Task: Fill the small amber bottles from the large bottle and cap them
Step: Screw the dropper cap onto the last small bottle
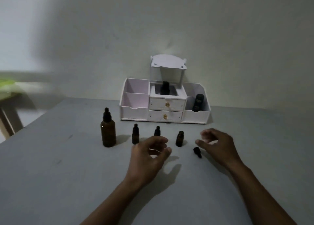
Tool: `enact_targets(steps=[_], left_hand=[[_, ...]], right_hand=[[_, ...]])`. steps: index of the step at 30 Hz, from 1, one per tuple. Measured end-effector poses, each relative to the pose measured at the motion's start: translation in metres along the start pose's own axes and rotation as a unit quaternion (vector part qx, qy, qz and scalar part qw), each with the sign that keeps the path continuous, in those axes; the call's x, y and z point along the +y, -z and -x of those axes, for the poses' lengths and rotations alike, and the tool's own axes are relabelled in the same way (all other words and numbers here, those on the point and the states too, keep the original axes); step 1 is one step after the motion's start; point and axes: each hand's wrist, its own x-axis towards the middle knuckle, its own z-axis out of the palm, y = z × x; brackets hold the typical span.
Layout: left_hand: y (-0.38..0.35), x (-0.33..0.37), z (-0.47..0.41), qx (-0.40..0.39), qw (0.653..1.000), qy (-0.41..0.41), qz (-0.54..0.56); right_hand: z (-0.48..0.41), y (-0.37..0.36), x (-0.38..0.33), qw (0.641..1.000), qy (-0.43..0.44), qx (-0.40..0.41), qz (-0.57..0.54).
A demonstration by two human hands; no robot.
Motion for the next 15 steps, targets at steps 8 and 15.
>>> enact_targets(steps=[8,15], left_hand=[[-0.073,-0.010,-0.036,0.006,0.995,0.094,-0.023],[-0.082,-0.017,-0.059,-0.024,0.992,0.121,-0.029]], right_hand=[[0.007,-0.014,0.006,0.993,-0.039,-0.087,0.073],[-0.025,-0.002,-0.015,0.994,-0.027,-0.012,-0.108]])
